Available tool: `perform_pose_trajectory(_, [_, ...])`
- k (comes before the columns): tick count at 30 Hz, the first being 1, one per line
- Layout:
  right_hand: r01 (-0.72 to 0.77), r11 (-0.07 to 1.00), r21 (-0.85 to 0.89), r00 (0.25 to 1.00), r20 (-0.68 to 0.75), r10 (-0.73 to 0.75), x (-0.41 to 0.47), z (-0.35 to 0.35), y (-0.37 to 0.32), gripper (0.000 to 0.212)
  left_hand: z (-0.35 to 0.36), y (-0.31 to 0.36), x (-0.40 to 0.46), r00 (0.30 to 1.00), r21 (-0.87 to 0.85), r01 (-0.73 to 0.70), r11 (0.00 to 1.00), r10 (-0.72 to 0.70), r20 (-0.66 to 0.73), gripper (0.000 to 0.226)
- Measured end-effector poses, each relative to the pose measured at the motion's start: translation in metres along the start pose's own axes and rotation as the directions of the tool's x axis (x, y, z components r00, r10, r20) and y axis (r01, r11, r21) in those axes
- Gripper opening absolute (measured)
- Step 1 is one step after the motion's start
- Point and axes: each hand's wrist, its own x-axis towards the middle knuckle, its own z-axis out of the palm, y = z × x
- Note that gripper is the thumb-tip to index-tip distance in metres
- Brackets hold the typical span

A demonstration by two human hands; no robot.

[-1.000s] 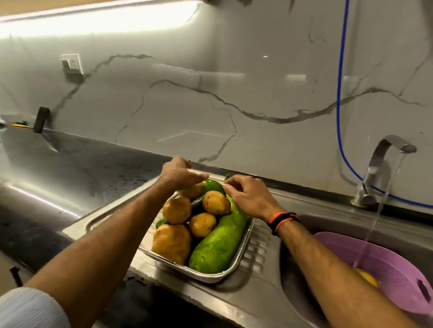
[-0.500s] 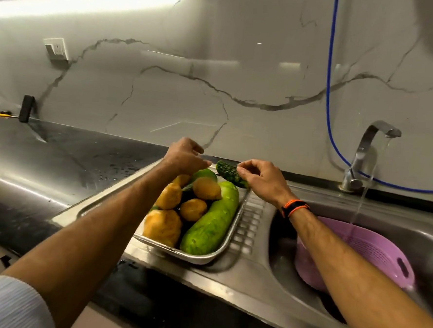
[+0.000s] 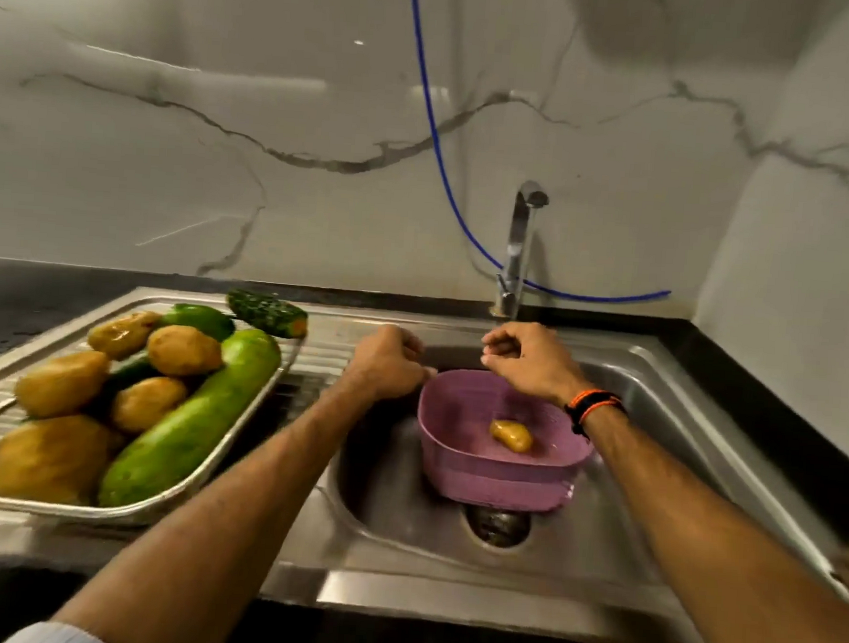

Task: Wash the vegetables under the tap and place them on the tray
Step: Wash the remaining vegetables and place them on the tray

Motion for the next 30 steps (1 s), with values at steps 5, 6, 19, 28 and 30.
perform_pose_trajectory(5, [-0.096, 0.983, -0.157, 0.992, 0.067, 0.108, -0.01, 0.003, 0.053, 0.024, 0.06, 0.007, 0.011, 0.995, 0.024, 0.016, 1.0, -0.019, 0.103, 0.041])
perform_pose_trajectory(6, [-0.106, 0.972, -0.21, 0.988, 0.09, 0.127, -0.008, 0.008, 0.064, 0.025, 0.07, 0.005, 0.014, 0.993, 0.031, 0.016, 0.999, -0.02, 0.114, 0.041])
perform_pose_trajectory(19, [0.087, 0.705, -0.704, 0.871, 0.397, 0.289, 0.036, 0.066, 0.107, 0.039, 0.105, -0.02, 0.029, 0.98, 0.11, -0.014, 0.994, -0.008, 0.2, 0.045])
perform_pose_trajectory(28, [0.058, 0.649, -0.759, 0.908, 0.31, 0.282, 0.032, 0.081, 0.111, 0.045, 0.105, -0.02, 0.031, 0.977, 0.126, 0.005, 0.992, -0.032, 0.211, 0.045])
perform_pose_trajectory(30, [0.055, 0.636, -0.77, 0.898, 0.317, 0.306, 0.03, 0.081, 0.112, 0.05, 0.104, -0.019, 0.029, 0.976, 0.132, 0.005, 0.991, -0.033, 0.215, 0.046])
